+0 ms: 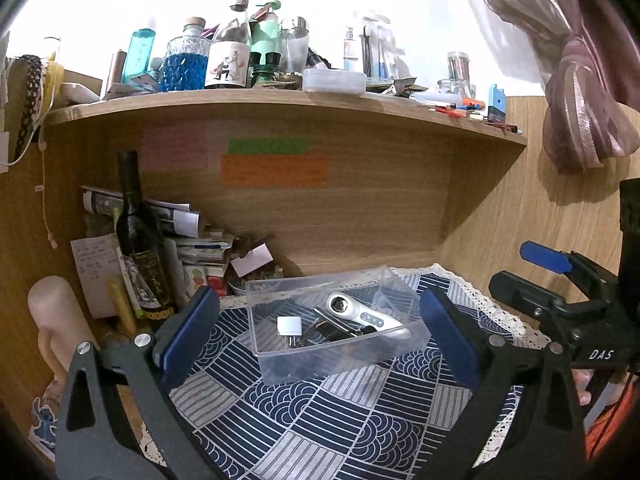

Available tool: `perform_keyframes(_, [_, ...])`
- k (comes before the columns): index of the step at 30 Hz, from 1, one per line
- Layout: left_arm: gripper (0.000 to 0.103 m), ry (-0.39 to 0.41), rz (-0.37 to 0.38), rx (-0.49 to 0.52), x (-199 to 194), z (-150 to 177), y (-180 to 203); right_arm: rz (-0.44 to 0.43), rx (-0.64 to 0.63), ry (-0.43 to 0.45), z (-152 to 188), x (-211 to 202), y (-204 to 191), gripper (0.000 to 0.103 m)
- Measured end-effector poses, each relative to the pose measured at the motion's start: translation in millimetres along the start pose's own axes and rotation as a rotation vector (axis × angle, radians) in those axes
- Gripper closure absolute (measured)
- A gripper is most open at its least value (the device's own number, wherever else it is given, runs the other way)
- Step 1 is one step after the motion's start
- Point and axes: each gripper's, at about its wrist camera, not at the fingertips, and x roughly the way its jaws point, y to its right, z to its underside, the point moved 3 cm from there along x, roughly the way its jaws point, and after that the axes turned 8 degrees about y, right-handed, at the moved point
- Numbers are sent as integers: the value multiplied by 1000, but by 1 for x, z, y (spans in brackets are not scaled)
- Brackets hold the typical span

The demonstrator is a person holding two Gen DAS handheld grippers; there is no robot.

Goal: Organize rigid objects

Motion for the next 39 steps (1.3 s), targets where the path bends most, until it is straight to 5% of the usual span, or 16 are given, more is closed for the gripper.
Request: perform_keyframes(39, [0,-22,8,-6,9,6,-1,-32,9,-24,1,7,2,0])
